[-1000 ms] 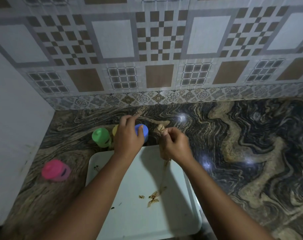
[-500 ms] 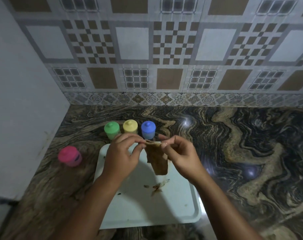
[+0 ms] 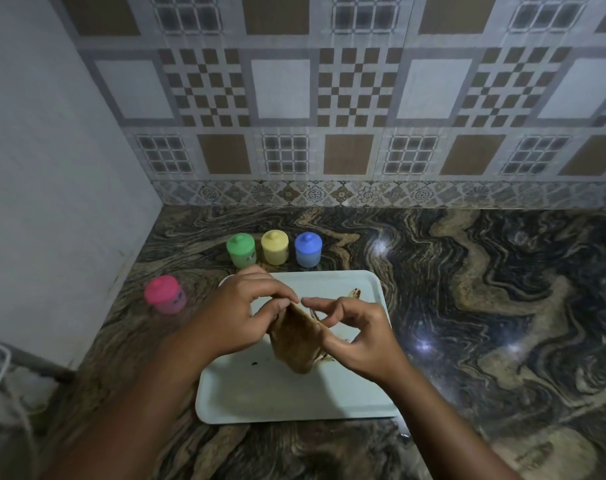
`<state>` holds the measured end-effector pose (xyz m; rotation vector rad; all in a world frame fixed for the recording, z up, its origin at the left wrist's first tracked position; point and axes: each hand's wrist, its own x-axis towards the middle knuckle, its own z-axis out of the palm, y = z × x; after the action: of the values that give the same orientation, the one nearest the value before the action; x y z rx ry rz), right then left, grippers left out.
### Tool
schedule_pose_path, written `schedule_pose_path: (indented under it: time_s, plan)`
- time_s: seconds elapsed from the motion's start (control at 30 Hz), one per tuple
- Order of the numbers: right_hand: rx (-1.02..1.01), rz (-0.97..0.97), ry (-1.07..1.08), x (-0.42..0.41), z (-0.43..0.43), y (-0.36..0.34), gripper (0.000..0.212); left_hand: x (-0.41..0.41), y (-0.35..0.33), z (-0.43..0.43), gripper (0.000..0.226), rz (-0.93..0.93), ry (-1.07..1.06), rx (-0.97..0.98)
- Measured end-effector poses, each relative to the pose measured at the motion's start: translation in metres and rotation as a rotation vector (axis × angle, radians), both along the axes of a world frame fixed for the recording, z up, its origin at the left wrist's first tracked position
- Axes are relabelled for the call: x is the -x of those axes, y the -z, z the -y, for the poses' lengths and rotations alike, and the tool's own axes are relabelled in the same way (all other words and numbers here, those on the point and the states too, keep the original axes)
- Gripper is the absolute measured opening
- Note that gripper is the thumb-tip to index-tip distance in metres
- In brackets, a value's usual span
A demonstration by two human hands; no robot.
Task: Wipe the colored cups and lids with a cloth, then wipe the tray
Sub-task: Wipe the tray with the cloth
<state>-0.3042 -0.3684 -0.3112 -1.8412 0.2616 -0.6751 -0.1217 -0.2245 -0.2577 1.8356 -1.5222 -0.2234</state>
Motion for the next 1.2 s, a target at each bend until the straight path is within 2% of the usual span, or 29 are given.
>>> schedule_pose_path:
  time_s: [0.07,0.2,0.3,0.4,0.53,0.7,0.87,1.03,1.1,1.2]
  plan:
    - [0.019,-0.024,0.004,0.003,-0.003,0.003,0.02,0.001,-0.005,-0.003,0.012,-0.017,-0.022,-0.026]
    - [0.104,-0.129,-0.033,0.004,-0.005,0.004,0.031,0.0,-0.019,-0.007,0.011,-0.038,-0.06,-0.079]
    - [0.051,-0.166,-0.034,0.0,-0.003,0.004,0.014,-0.007,-0.022,-0.011,0.011,-0.066,-0.086,-0.12]
    - [-0.075,-0.246,-0.012,-0.002,0.003,0.004,0.011,-0.016,-0.015,-0.018,0.01,-0.163,-0.135,-0.149]
    - [-0.109,-0.286,-0.017,-0.006,0.014,0.002,0.002,-0.018,0.001,-0.023,0.014,-0.303,-0.262,-0.166]
    - [-0.107,-0.44,0.023,-0.01,0.027,0.007,0.019,-0.018,0.031,-0.026,0.013,-0.511,-0.378,-0.239]
    - [-0.087,-0.625,0.046,-0.005,0.035,0.027,0.016,-0.006,0.076,-0.024,0.01,-0.721,-0.438,-0.344]
    - [-0.185,-0.77,0.029,-0.018,0.049,0.033,0.014,-0.011,0.091,-0.009,0.01,-0.798,-0.462,-0.407]
    - [-0.136,-0.803,0.058,-0.034,0.058,0.035,0.014,-0.015,0.093,0.004,0.01,-0.792,-0.482,-0.407]
    - [0.084,-0.837,0.138,-0.062,0.069,0.038,0.024,-0.021,0.093,0.017,0.01,-0.795,-0.569,-0.383]
